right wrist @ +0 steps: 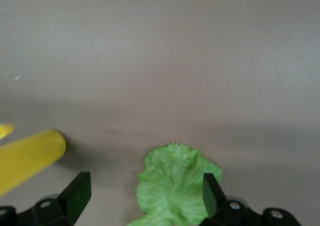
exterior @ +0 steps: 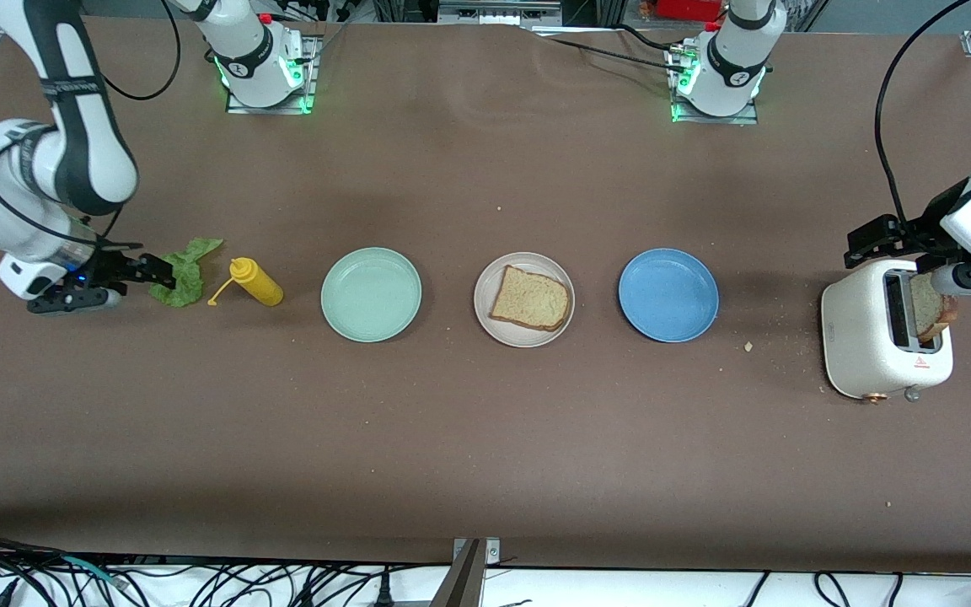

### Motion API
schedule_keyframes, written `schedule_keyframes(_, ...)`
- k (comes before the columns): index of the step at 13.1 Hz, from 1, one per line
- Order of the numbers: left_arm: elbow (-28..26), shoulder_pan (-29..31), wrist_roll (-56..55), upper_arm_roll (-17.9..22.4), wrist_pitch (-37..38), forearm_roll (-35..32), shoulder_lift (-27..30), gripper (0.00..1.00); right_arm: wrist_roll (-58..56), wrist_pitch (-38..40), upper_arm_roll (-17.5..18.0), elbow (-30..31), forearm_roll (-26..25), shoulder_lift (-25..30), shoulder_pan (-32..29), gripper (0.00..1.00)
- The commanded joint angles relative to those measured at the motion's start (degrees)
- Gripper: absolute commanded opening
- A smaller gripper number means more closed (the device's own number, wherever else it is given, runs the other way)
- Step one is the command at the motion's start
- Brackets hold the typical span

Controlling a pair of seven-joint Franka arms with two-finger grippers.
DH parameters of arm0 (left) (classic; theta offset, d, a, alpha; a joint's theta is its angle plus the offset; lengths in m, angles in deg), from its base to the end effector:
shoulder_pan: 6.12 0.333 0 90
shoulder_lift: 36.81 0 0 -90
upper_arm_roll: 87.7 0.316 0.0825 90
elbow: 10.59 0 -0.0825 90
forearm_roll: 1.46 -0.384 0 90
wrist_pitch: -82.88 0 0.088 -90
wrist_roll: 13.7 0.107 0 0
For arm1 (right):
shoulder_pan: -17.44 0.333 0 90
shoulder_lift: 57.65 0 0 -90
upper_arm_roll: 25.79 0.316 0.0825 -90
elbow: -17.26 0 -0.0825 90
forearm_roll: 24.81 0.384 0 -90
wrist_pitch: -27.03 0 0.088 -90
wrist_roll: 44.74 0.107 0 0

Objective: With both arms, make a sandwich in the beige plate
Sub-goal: 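Reach the right gripper down to the green lettuce leaf, then close the right gripper on the lettuce leaf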

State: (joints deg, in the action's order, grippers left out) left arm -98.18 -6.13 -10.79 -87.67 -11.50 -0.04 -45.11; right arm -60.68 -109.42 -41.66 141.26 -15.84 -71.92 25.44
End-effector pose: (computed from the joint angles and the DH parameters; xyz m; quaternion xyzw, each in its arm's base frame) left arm 0.6028 -0.0023 0.5672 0.9995 -0.0241 -0.0129 0.0126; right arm 0.5552 -0.0740 0.2827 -0.9996 -0.0168 0.0052 0.0211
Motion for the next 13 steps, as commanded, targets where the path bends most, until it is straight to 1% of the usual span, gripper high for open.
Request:
schedule_keyframes(1,-0.04,0.01,-0.37,-0.11,0.08,1.40,0.22,1.00,14.66,-1.27,2.68,-0.42,-5.18,-3.21,0.00,0.99)
schedule_keyframes(2,-0.04,0.01,-0.28,-0.12,0.08,1.40,0.22,1.00,18.19,-1.28,3.47,-0.34,-5.81,-4.27,0.00,0.99)
schedule_keyframes(3,-0.04,0.01,-0.28,-0.12,0.16,1.40,0.13,1.00,19.35,-1.10,3.65,0.19,-5.81,-4.54,0.08,0.99)
schedule_keyframes(5,-0.04,0.01,-0.28,-0.12,0.25,1.40,-0.14,1.00,19.28,-0.75,3.65,1.33,-6.25,-4.01,0.00,0.99)
schedule_keyframes(7,-0.04,0.01,-0.28,-0.12,0.25,1.40,-0.22,1.00,19.45,-0.75,3.13,2.03,-10.36,-4.45,-0.18,0.99)
schedule_keyframes(11,-0.04,0.01,-0.28,-0.12,0.25,1.40,-0.22,1.00,19.71,-1.19,1.90,4.32,-11.96,-4.89,-0.53,0.99)
schedule_keyframes(12,-0.04,0.01,-0.28,-0.12,0.25,1.40,-0.22,1.00,19.72,-1.19,1.89,4.41,-12.23,-5.24,-0.53,0.98)
schedule_keyframes(13,-0.04,0.01,-0.37,-0.12,0.25,1.40,-0.31,1.00,19.72,-1.19,1.54,4.76,-12.23,-5.51,-0.53,0.92)
